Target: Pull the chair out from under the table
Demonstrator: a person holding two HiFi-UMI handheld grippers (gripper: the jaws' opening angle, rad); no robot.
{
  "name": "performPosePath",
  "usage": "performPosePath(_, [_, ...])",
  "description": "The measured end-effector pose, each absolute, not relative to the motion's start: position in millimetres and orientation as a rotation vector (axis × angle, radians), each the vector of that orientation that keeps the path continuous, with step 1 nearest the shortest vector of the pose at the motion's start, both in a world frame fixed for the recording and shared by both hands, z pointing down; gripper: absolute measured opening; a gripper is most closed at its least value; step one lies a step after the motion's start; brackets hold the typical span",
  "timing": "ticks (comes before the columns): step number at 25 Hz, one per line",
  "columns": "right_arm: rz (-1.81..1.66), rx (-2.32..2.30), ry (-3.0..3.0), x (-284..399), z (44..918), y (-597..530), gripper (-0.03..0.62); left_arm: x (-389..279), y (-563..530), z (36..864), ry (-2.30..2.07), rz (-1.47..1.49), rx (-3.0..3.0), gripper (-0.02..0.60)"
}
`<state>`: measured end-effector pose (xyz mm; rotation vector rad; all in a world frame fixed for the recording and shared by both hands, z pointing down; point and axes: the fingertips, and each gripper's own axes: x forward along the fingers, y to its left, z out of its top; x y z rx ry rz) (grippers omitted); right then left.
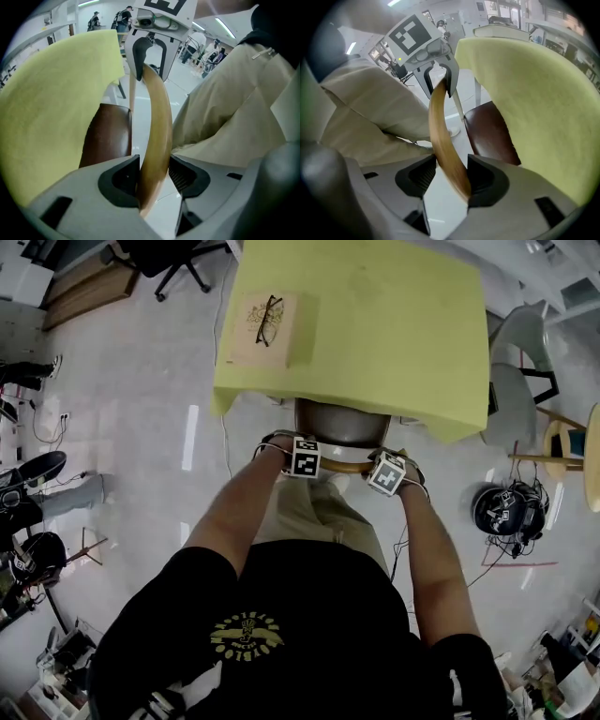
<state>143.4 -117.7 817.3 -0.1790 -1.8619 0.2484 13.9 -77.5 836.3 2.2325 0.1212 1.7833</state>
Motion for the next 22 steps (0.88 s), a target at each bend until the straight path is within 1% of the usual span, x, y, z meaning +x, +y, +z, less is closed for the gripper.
performPosePath(12, [0.279,-0.211,-1.852,151,816,-53,0.207,24,-5,831,0.177,1.649,2.17,0.184])
performPosePath(22, [0.367,-0.189,-1.829,155,813,13,0.201,21,47,826,0.251,1.678,2.192,0.184])
